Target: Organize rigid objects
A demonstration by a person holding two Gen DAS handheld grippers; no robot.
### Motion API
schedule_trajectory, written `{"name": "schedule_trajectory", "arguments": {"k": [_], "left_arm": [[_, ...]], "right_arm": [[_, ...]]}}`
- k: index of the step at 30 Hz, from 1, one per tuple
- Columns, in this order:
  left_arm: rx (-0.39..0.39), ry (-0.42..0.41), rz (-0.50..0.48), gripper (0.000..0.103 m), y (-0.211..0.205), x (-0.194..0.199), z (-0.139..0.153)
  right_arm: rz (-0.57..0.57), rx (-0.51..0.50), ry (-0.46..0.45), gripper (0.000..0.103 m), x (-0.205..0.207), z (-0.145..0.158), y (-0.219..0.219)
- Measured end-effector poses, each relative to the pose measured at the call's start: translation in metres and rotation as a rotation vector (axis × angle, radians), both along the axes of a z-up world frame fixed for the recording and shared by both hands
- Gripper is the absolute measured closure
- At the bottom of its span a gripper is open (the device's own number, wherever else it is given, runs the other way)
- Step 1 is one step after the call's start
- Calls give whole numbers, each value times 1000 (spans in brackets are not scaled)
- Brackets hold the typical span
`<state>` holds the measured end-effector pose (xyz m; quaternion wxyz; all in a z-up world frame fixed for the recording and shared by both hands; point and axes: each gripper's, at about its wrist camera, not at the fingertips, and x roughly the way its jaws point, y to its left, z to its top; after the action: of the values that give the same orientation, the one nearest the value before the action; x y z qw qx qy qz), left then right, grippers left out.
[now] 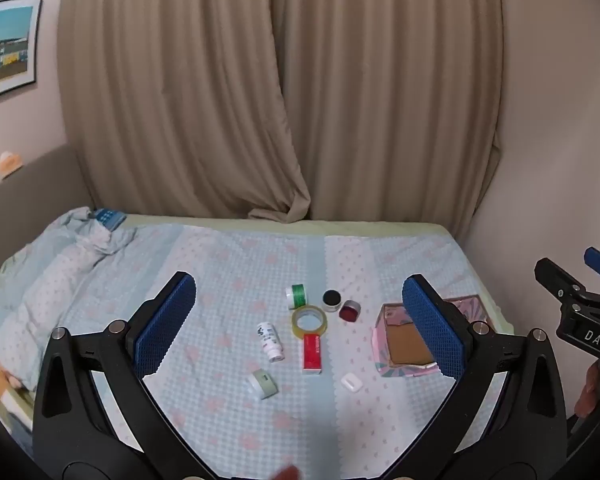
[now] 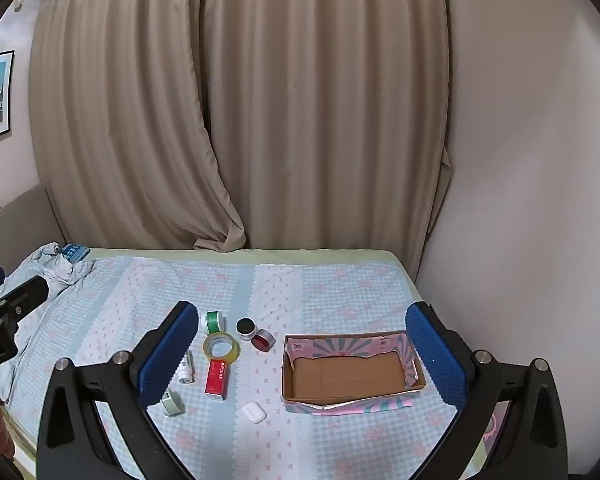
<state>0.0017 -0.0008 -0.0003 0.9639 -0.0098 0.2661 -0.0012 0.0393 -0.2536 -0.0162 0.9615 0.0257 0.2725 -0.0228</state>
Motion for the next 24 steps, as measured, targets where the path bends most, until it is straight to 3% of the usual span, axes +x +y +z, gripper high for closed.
{"name": "schedule_trajectory", "arguments": {"k": [24], "left_arm": [[18, -19, 24, 0, -6, -6, -1]], "right_arm": [[4, 0, 9, 0, -4, 3, -2]]}}
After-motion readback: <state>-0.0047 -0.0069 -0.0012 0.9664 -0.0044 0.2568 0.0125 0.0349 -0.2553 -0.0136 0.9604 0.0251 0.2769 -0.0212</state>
